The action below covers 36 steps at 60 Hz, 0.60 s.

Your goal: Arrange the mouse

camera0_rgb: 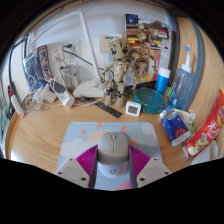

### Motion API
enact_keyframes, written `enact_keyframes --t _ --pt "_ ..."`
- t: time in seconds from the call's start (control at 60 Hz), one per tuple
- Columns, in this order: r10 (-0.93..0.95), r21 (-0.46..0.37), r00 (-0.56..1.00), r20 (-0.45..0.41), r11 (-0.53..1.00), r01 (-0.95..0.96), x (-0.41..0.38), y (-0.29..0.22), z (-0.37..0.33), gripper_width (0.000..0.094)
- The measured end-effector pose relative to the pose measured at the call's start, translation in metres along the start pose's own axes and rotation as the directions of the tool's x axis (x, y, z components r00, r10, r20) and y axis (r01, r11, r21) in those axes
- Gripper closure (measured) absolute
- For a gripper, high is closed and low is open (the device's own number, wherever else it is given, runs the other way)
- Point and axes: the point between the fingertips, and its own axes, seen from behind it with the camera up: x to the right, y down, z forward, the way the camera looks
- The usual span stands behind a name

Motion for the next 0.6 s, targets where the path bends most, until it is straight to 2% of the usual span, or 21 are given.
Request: enact_keyframes --t 0.067,0.117,0.2,0.35,0.6 --pt "-0.004 -0.016 1.000 0.017 1.000 0.004 -0.003 0.002 -0.001 0.0359" --pt "-0.015 -0.038 0.999 0.033 0.999 0.016 -0.008 0.005 -0.005 0.0218" --pt "-0.046 -0.061 0.999 -0.011 0.997 0.046 -0.003 0.007 -0.015 0.0058" --pt "0.004 -0.029 0.999 -0.045 1.000 -0.006 -0.015 -0.010 -0.067 0.0073" --pt "0.033 0.086 0.994 -0.108 0.996 -0.024 -0.054 -0.055 -0.184 0.0068"
